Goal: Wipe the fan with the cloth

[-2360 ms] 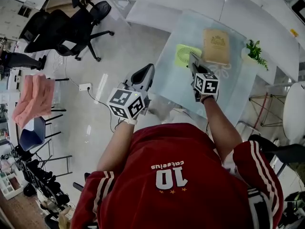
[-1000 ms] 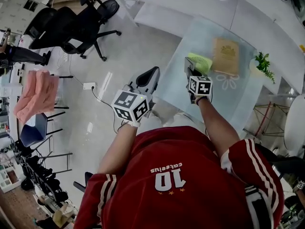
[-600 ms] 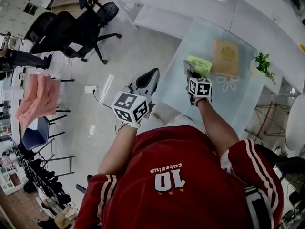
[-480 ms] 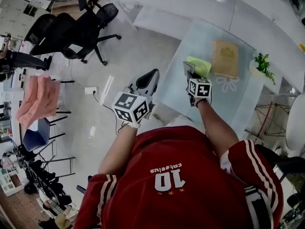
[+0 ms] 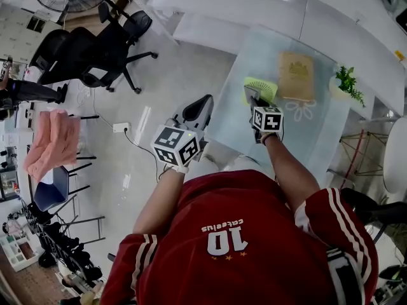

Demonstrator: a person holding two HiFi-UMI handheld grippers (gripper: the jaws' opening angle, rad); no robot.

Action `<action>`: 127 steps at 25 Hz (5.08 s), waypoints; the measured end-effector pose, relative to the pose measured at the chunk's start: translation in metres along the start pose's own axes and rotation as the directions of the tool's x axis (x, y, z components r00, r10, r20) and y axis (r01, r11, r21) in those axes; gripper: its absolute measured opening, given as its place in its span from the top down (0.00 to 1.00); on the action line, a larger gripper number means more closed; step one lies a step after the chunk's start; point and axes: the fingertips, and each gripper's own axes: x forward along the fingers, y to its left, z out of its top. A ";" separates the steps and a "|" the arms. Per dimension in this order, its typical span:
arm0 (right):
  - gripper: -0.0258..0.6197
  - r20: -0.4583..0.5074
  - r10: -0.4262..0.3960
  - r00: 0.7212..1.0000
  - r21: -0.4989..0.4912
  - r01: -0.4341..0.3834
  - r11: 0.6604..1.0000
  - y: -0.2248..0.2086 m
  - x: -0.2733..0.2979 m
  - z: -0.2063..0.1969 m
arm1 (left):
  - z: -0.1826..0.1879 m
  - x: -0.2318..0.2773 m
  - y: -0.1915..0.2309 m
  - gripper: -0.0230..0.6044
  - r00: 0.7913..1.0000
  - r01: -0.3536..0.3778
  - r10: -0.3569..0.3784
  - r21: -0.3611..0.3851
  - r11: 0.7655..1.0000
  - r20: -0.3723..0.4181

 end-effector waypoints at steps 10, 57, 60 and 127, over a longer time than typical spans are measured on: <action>0.92 0.004 -0.005 1.000 0.018 0.005 1.000 -0.011 -0.004 0.002 | -0.004 0.006 -0.004 0.96 1.000 0.011 -0.011 -0.006 1.000 -0.003; 0.92 0.053 -0.144 0.988 0.106 0.138 0.985 -0.083 -0.067 -0.004 | 0.005 0.056 -0.066 0.96 0.983 0.183 -0.183 0.017 0.983 -0.008; 0.92 0.050 -0.152 0.987 0.110 0.146 0.983 -0.086 -0.071 -0.006 | 0.004 0.057 -0.068 0.96 0.982 0.187 -0.187 0.008 0.982 -0.007; 0.92 -0.073 0.009 0.997 0.063 -0.004 0.998 0.021 0.016 -0.038 | -0.046 0.000 0.035 0.96 0.996 -0.024 0.017 -0.086 0.996 -0.086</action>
